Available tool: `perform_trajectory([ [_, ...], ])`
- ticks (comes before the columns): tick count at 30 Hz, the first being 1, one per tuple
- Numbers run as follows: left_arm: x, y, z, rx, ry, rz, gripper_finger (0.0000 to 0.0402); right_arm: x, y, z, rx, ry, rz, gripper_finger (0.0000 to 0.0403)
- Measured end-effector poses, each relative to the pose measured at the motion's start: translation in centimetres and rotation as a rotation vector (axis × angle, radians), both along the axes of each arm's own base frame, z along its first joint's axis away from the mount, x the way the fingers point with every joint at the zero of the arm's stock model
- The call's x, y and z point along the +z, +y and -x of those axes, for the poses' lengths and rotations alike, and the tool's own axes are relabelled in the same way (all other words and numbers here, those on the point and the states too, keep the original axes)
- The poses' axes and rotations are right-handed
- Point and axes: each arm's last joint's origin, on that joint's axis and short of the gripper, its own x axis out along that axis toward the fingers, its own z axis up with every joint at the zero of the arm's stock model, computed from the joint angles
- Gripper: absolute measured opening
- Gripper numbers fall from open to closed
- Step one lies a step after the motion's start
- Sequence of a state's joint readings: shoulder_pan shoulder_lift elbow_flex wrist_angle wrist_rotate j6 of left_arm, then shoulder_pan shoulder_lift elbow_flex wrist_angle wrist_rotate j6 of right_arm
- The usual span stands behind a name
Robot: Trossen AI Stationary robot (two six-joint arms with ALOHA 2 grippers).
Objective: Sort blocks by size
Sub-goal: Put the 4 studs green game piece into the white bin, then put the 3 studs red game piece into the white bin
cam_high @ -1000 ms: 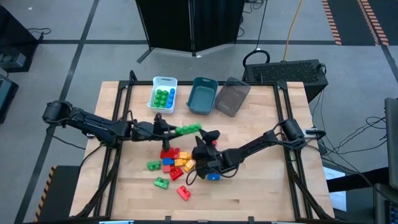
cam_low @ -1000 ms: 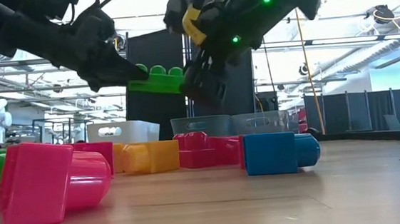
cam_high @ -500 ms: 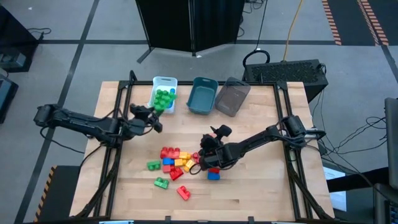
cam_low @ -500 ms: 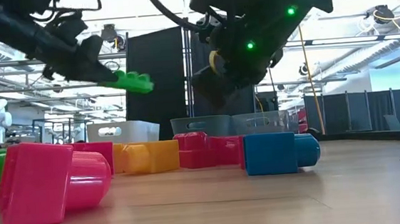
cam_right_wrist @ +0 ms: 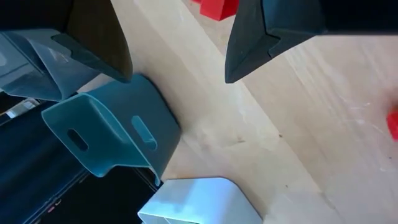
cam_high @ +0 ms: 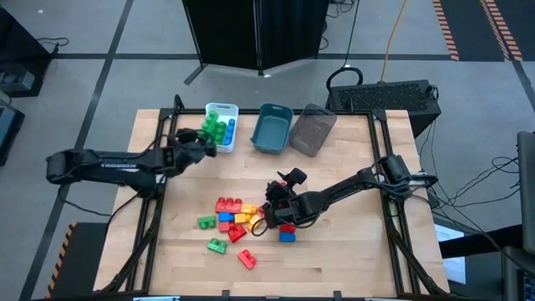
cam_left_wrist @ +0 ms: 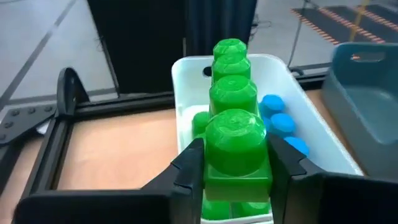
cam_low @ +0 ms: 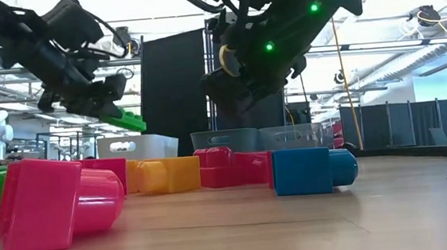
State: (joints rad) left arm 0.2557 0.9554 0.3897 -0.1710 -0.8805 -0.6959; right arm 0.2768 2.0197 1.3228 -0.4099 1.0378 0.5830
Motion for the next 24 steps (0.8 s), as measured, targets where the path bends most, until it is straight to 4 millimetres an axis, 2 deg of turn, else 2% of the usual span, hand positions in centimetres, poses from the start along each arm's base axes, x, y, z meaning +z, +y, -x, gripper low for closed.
perform_trajectory([
  [6, -0.6, 0.7, -0.2, 0.013, 0.008, 0.035, 0.0187, 0.0, 0.0, 0.0, 0.004, 0.012, 0.006, 0.0242],
  [9, -0.9, 1.0, -0.5, -0.001, 0.011, 0.059, 0.0217, 0.0, 0.0, 0.0, 0.004, 0.012, 0.006, 0.0242],
  [17, -1.3, 1.3, -1.8, -0.105, -0.007, 0.083, 0.0231, 0.0, 0.0, 0.0, 0.006, 0.013, 0.007, 0.0242],
  [24, -0.4, 0.9, -2.3, -0.226, -0.045, 0.067, 0.0232, -0.1, 0.1, 0.2, 0.023, 0.061, 0.028, 0.0242],
])
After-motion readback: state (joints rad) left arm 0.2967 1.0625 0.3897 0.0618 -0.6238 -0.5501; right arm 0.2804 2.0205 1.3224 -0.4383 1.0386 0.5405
